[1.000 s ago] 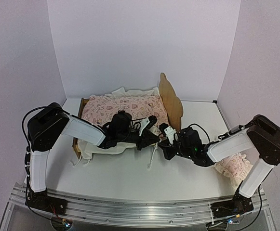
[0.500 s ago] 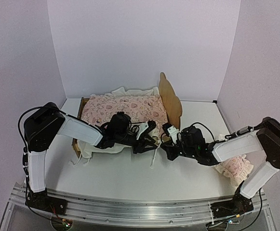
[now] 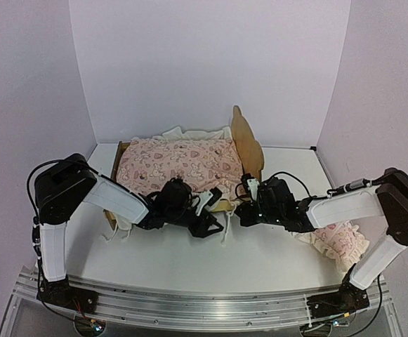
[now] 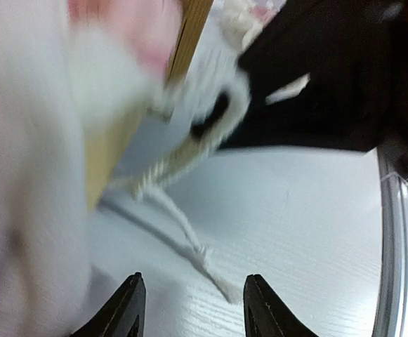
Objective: Set up the pet bed
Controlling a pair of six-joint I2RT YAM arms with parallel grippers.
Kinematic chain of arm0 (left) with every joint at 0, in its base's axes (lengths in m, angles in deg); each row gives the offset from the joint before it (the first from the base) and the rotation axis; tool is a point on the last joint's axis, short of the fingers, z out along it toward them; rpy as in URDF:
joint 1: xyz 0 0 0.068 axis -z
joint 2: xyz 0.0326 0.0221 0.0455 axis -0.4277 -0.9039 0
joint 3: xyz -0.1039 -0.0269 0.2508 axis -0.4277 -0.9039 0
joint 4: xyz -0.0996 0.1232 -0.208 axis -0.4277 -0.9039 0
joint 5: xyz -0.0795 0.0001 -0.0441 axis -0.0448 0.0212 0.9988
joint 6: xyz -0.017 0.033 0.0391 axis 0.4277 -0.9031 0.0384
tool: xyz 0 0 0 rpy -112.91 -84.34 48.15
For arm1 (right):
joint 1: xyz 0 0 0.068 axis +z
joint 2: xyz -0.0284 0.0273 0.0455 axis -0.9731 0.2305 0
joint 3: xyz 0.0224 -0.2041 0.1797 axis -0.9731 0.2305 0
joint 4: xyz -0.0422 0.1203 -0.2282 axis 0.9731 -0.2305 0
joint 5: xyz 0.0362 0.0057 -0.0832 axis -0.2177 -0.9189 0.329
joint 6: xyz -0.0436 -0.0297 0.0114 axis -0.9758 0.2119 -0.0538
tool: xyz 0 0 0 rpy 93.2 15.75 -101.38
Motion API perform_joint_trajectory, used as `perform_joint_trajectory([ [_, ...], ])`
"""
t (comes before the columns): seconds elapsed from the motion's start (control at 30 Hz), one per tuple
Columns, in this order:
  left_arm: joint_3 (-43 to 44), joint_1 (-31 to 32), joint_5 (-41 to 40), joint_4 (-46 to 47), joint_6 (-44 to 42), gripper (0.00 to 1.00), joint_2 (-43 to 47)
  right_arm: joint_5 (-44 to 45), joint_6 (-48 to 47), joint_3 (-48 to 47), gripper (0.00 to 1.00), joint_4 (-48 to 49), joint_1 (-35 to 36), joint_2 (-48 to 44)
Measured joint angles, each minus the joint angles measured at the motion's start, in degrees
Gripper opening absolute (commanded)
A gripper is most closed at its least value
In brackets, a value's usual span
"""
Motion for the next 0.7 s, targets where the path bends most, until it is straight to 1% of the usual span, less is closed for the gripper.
perform_joint_trajectory([
  [0.1,-1.98,2.13,-4.94,0.00,4.38,0.52,-3.58,0.00,1.86,-0.13,0.00,-0.05,0.00,0.58],
  [0.27,-1.44,3.27,-10.52,5.00,7.82,0.53,-5.71,-0.70,3.60,-0.13,0.00,0.36,0.00,0.85],
  [0.4,0.02,3.89,-12.68,9.56,8.79,0.53,-8.52,-1.64,4.33,-0.13,0.00,1.27,0.00,1.60],
  [0.57,2.19,4.83,-14.10,11.80,10.53,0.51,-10.90,-2.18,4.37,-0.13,0.00,1.45,0.00,2.13],
  [0.6,2.41,4.97,-14.37,11.94,10.81,0.49,-11.11,-2.22,4.34,-0.13,0.00,1.53,0.00,2.13],
  [0.63,2.55,5.04,-14.60,11.95,11.16,0.42,-11.23,-2.23,4.30,-0.13,0.00,1.56,0.00,2.13],
  [0.7,2.77,5.12,-14.90,12.05,11.87,0.20,-11.49,-2.27,4.21,-0.13,0.00,1.58,0.00,2.13],
])
